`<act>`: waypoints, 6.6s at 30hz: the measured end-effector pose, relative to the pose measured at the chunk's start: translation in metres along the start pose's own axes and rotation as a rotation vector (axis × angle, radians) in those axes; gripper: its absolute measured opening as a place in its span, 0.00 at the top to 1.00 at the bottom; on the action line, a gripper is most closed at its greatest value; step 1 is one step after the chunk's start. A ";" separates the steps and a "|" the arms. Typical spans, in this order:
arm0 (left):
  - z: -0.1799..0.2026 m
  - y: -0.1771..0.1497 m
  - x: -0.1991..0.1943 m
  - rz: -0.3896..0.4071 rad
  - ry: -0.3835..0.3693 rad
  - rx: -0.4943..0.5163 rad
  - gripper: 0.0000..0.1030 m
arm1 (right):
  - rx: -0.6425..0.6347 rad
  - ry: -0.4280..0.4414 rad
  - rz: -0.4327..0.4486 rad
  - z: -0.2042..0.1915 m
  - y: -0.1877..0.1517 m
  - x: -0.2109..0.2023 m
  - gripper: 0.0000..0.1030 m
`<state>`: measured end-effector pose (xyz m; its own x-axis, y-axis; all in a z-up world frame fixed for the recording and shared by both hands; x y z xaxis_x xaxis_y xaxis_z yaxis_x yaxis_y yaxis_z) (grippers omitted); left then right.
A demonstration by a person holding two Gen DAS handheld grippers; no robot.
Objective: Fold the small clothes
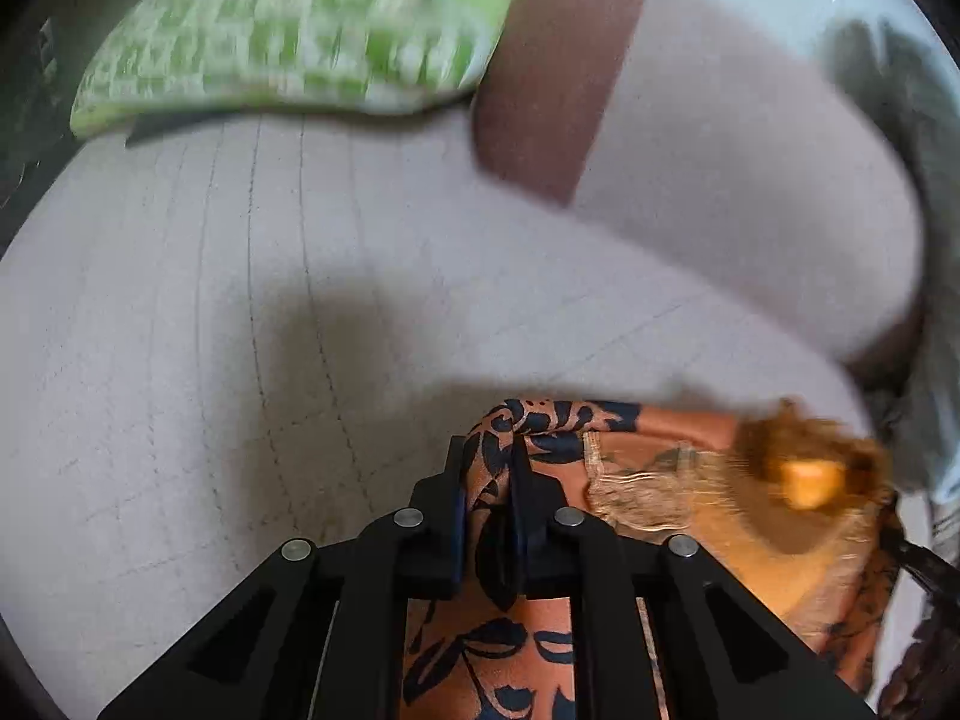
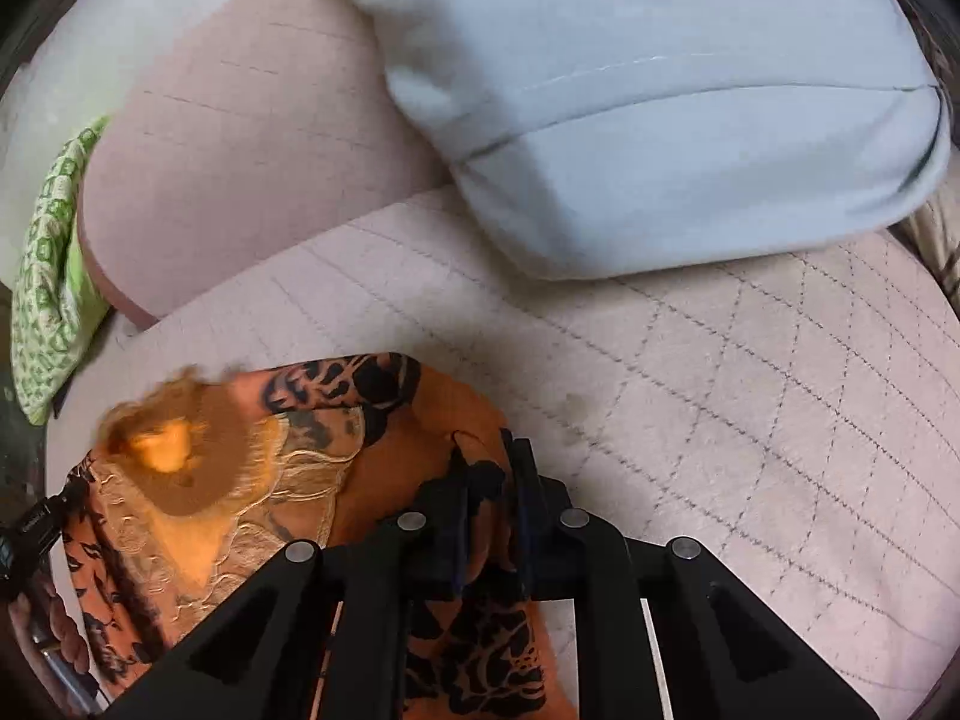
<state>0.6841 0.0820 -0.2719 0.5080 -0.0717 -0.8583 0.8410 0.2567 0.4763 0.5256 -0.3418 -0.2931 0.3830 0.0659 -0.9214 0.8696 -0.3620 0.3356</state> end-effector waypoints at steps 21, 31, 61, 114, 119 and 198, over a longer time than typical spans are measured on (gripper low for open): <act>-0.152 -0.275 -0.267 0.105 -0.181 -0.200 0.44 | 0.018 0.310 0.137 0.029 -0.281 -0.253 0.41; -0.147 -0.333 -0.304 0.019 -0.176 -0.139 0.44 | 0.075 0.277 0.122 0.076 -0.319 -0.277 0.42; -0.156 -0.345 -0.250 -0.103 -0.072 -0.028 0.92 | 0.014 -0.074 -0.183 0.096 -0.377 -0.215 0.93; 0.026 0.014 0.004 -0.030 -0.160 -0.021 0.88 | -0.128 0.065 -0.010 -0.025 0.007 0.011 0.86; 0.021 0.016 -0.063 0.101 -0.254 -0.016 0.89 | -0.139 0.121 0.091 -0.029 0.005 -0.047 0.87; -0.147 -0.351 -0.257 -0.131 -0.477 -0.368 0.54 | 0.177 0.364 -0.010 0.095 -0.345 -0.238 0.43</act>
<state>0.2311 0.1517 -0.2462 0.5034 -0.5263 -0.6853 0.8258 0.5264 0.2023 0.1045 -0.3204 -0.2079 0.4875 0.3843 -0.7840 0.8192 -0.5120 0.2584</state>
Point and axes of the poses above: each gripper's, at about its wrist camera, not at the fingertips, and x roughly the way its jaws point, z to its right, y to its top, the point moved 7 cm from there along x, roughly the way its jaws point, and after that the axes turned 4 degrees about z, right-handed, at the moved point
